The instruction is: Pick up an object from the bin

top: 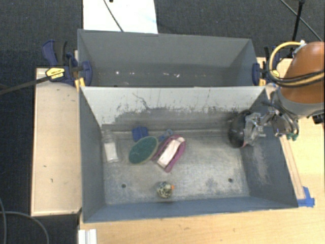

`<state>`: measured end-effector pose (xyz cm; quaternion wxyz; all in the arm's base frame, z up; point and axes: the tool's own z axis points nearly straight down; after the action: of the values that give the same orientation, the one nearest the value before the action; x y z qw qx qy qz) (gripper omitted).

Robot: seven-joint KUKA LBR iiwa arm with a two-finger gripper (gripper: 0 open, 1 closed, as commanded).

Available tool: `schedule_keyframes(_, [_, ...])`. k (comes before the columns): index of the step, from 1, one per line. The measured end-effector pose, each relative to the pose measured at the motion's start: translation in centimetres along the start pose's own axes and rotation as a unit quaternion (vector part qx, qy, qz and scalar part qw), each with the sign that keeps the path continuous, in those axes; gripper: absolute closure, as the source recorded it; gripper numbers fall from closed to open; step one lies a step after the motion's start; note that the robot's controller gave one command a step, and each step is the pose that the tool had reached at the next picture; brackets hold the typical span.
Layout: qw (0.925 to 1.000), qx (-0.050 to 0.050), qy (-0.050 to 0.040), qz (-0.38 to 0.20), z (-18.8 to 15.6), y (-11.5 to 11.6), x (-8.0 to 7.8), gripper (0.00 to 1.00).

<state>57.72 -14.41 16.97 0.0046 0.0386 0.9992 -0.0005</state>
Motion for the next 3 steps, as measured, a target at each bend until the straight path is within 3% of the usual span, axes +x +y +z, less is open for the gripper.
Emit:
schedule_keyframes(1, [1.0000, 0.000, 0.0021, -0.001, 0.2, 0.0, 0.1, 0.00])
schedule_keyframes(2, [0.9999, -0.009, 0.0036, 0.007, 7.4, 0.8, 0.1, 0.00])
schedule_keyframes(3, [0.9904, -0.001, 0.0016, -0.138, -1.7, 3.9, 5.9, 0.00])
